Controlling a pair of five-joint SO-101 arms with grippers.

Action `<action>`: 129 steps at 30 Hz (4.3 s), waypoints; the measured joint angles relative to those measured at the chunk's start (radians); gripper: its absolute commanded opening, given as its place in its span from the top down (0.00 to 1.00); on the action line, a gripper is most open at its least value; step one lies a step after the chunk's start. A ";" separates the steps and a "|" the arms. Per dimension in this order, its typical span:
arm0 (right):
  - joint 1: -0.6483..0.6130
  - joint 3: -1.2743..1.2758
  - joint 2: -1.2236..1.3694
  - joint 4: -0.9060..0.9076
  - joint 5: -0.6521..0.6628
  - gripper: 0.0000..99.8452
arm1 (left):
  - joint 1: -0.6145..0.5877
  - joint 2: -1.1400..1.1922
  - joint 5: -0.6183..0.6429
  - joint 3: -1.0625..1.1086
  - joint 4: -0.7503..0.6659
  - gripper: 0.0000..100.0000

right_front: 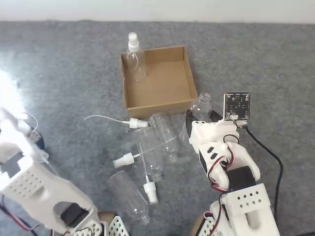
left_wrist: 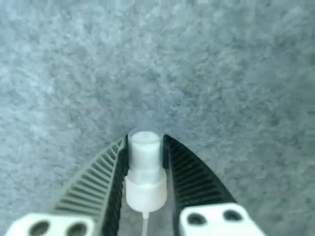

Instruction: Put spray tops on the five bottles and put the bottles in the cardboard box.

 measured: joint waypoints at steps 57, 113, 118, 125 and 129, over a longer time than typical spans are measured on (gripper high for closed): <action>-0.249 0.135 -0.419 0.143 0.210 0.95 | 0.155 -0.617 -0.009 -0.416 0.315 0.99; -0.608 0.184 -0.437 0.170 0.210 0.95 | 0.931 -1.077 0.365 -0.210 0.181 0.99; -0.611 0.184 -0.437 0.170 0.265 0.95 | 0.979 -1.077 0.365 -0.193 0.149 0.99; -0.612 0.184 -0.437 0.170 0.276 0.95 | 0.994 -1.077 0.365 -0.189 0.147 0.99; -0.612 0.184 -0.437 0.170 0.276 0.95 | 0.994 -1.077 0.365 -0.130 0.124 0.99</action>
